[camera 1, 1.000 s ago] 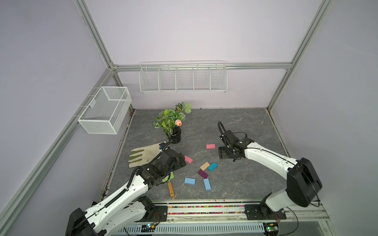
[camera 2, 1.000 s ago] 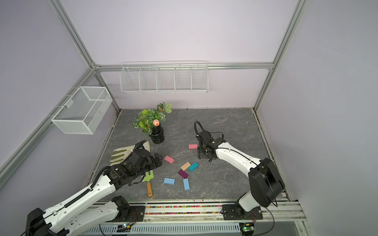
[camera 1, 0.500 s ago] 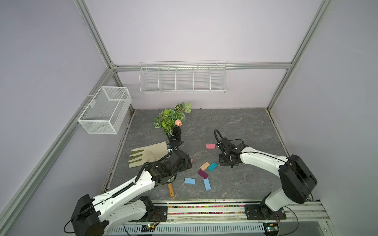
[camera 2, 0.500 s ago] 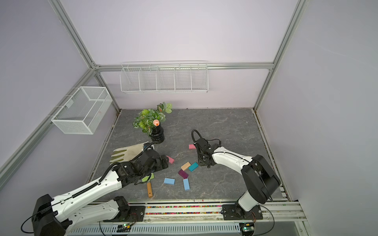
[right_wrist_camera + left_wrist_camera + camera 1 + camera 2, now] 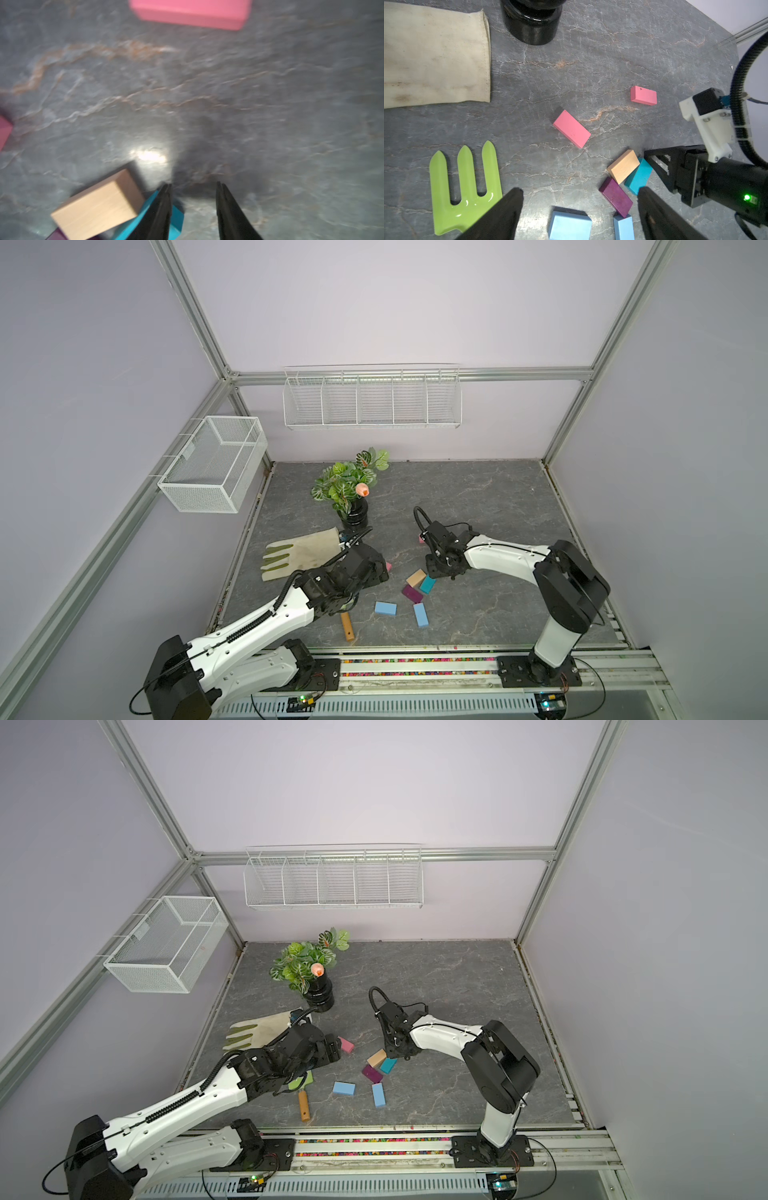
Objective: Assemble the number 8 with building blocks
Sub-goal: Adjust the building block at the center of the board.
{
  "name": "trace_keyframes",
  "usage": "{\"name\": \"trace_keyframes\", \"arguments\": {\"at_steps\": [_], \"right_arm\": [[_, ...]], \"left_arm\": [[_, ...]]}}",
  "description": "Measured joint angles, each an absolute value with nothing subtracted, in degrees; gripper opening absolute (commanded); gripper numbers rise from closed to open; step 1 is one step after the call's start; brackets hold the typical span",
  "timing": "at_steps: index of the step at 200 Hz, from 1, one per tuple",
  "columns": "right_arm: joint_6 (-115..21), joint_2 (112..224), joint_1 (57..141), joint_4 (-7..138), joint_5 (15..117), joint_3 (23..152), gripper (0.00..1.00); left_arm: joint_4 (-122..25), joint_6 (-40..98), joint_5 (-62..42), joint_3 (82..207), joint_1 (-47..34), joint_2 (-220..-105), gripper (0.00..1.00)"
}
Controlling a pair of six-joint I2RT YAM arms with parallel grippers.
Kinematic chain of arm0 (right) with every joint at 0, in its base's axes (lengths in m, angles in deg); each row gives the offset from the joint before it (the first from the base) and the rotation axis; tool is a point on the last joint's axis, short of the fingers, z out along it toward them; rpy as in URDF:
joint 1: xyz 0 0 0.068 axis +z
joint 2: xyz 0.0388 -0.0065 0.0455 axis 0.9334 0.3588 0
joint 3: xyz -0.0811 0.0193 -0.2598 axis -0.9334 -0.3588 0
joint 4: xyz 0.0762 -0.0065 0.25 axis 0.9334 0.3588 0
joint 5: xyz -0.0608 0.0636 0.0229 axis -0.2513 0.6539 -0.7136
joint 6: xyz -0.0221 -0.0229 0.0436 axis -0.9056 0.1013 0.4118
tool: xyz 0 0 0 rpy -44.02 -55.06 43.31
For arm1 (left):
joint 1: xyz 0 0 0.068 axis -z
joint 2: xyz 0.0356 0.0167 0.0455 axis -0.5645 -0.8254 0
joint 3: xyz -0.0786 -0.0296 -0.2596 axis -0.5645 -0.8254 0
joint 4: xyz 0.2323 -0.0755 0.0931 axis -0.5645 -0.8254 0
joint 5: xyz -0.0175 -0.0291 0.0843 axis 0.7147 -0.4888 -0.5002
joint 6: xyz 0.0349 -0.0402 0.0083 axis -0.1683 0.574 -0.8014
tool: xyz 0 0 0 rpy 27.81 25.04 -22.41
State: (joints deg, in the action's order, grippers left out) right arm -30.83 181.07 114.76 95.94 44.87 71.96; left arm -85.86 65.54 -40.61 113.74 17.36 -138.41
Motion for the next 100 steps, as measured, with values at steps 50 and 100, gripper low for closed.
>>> {"name": "trace_keyframes", "arguments": {"at_steps": [50, 100], "right_arm": [[-30.26, 181.15, 117.95, 94.89, 48.30, 72.75, 0.47], [-30.98, 181.77, 119.43, 93.88, 51.49, 75.04, 0.57]], "left_arm": [[-86.66, 65.72, -41.11, 113.74, 17.36, -137.27, 0.90], [-86.62, 65.74, -41.11, 113.74, 17.42, -137.27, 0.90]]}}
